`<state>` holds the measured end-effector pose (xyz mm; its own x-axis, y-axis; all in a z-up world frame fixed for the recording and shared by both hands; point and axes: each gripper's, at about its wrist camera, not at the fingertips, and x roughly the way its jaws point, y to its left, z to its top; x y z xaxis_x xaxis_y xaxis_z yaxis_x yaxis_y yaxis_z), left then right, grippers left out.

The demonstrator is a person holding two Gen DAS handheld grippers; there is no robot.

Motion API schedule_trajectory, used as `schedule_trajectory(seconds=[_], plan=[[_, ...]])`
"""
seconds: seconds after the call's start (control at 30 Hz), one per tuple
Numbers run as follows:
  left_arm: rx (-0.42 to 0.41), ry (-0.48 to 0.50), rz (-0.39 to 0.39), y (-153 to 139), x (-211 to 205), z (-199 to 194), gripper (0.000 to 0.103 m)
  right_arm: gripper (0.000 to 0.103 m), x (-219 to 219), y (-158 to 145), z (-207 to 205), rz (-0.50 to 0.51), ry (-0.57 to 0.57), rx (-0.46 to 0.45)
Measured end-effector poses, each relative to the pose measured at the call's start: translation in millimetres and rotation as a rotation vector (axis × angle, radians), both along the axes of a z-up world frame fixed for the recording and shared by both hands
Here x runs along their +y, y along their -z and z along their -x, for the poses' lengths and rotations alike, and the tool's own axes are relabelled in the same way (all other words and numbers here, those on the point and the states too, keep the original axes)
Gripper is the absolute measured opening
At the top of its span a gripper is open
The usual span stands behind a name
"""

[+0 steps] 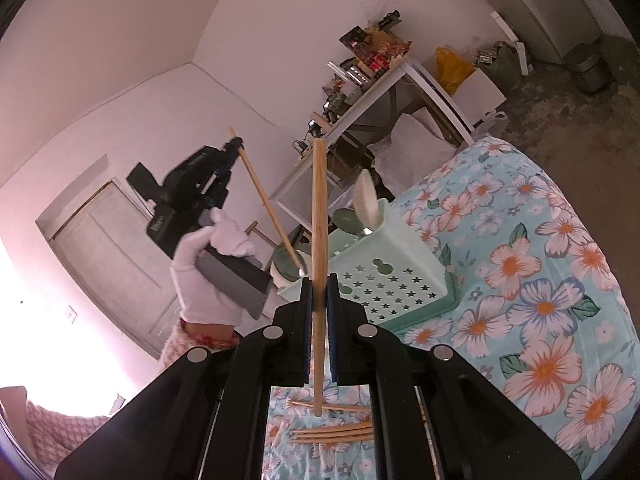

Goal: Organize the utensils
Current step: 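Lift and carry chopsticks with both tools toward the green holder, then open the left tool above the holder to drop its chopstick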

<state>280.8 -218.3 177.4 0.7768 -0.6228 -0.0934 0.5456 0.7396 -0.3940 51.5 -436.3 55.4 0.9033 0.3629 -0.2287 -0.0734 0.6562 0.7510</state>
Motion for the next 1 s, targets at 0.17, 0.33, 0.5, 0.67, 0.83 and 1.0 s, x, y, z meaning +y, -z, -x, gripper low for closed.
schedule_trajectory(seconds=[0.17, 0.33, 0.5, 0.67, 0.83, 1.0], plan=[[0.048, 0.021, -0.066, 19, 0, -2, 0.007, 0.007, -2, 1, 1, -0.002, 0.001, 0.002], [0.002, -0.007, -0.113, 15, 11, 14, 0.015, 0.007, -1, -2, 4, 0.0, 0.006, -0.007], [0.02, 0.005, -0.119, 10, 22, 23, 0.015, 0.007, 4, -8, 10, 0.009, 0.011, -0.018], [0.054, 0.082, -0.183, 17, 31, 33, 0.022, 0.007, 6, -11, 11, 0.012, 0.011, -0.015], [0.132, 0.144, -0.232, 33, 39, 38, 0.022, 0.007, 6, -11, 13, 0.014, 0.019, -0.014], [0.147, 0.24, -0.313, 51, 48, 62, 0.024, 0.007, 1, -7, 24, 0.022, 0.026, 0.006]])
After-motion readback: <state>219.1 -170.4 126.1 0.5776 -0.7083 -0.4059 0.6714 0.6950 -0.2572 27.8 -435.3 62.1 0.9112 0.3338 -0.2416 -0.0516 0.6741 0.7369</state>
